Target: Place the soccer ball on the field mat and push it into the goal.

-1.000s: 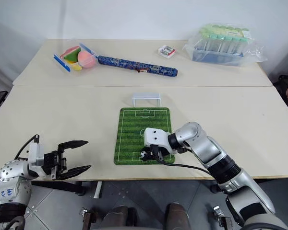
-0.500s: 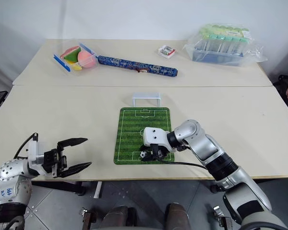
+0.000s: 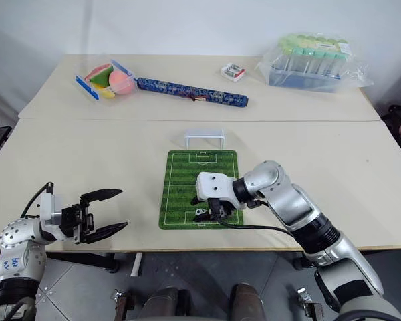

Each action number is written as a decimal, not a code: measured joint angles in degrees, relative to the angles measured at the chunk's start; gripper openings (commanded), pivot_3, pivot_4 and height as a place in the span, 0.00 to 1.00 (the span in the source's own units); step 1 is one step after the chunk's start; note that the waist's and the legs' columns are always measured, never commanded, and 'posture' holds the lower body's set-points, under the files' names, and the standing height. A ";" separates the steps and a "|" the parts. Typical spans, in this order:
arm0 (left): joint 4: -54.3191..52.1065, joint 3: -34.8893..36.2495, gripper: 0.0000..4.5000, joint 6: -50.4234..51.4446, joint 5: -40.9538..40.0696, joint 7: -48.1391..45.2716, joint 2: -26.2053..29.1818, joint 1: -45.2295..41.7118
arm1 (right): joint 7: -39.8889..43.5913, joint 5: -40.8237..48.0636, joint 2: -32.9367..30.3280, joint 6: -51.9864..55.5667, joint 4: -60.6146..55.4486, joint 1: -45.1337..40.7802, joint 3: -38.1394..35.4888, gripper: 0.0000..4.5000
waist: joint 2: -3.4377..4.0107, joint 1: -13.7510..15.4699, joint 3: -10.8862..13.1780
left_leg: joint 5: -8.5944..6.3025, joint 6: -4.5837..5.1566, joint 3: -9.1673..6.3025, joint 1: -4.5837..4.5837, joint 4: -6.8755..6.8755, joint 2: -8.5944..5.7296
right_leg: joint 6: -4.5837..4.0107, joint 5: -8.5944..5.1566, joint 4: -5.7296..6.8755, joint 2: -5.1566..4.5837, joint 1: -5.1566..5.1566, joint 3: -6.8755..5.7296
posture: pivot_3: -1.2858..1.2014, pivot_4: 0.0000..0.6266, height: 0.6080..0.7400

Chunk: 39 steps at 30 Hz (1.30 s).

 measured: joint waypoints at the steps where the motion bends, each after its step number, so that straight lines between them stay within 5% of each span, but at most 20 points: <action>1: 0.32 -0.01 1.00 0.01 0.00 -0.28 0.00 -0.07 | -0.01 0.42 -0.58 0.68 -1.66 0.65 -0.35 0.24 | 0.00 0.01 0.00 | 0.00 0.00 0.00 0.00 0.00 0.00 | 0.00 0.00 -0.01 0.00 0.00 0.00 | 0.52 0.24 1.00; 5: 0.76 -0.07 1.00 0.19 -0.03 -1.83 0.07 -0.19 | -0.06 1.49 -1.44 2.79 -5.45 4.24 -0.30 0.01 | -0.05 0.05 0.00 | -0.01 0.00 0.01 0.00 0.00 -0.02 | 0.00 0.00 -0.01 0.00 0.01 -0.01 | 0.52 0.24 1.00; 14: 0.96 -0.29 1.00 1.41 -0.08 -3.58 1.33 -1.70 | -2.12 0.63 0.05 1.28 -1.69 6.85 2.45 0.01 | -0.07 -0.02 0.01 | -0.01 0.00 0.01 0.01 -0.01 0.00 | 0.00 0.00 -0.01 0.01 0.00 -0.01 | 0.52 0.24 1.00; 20: 1.09 -0.25 1.00 1.35 -0.07 -3.56 1.59 -1.76 | -6.34 -1.41 4.37 -3.51 11.14 2.29 1.96 0.01 | -0.07 -0.18 0.02 | -0.01 0.00 0.03 0.01 0.02 0.01 | 0.00 0.00 0.00 0.02 0.00 0.00 | 0.52 0.24 1.00; 27: 3.05 -0.19 1.00 0.86 0.63 -2.44 1.67 -2.78 | -17.70 -4.09 5.45 -8.81 27.93 -11.68 -9.29 0.01 | -0.04 -0.12 0.07 | -0.01 -0.01 -0.03 -0.01 -0.10 0.00 | 0.00 0.00 0.02 0.00 -0.04 -0.06 | 0.52 0.24 1.00; 33: 3.31 -0.10 1.00 2.15 1.10 2.57 1.41 -4.70 | -18.46 -0.93 4.33 -6.06 25.67 -11.15 -15.29 0.01 | -0.06 -0.10 0.08 | -0.01 -0.01 -0.05 -0.02 -0.18 -0.01 | 0.00 0.00 0.00 0.00 -0.04 -0.11 | 0.52 0.24 1.00; 39: 4.29 1.87 1.00 3.89 0.93 10.55 0.04 -8.63 | -10.51 4.50 -3.59 -4.62 20.97 -2.82 -19.40 0.36 | -0.15 0.11 0.14 | -0.03 0.04 -0.05 -0.04 -0.09 -0.09 | 0.00 0.00 -0.07 -0.06 0.02 -0.11 | 0.52 0.24 1.00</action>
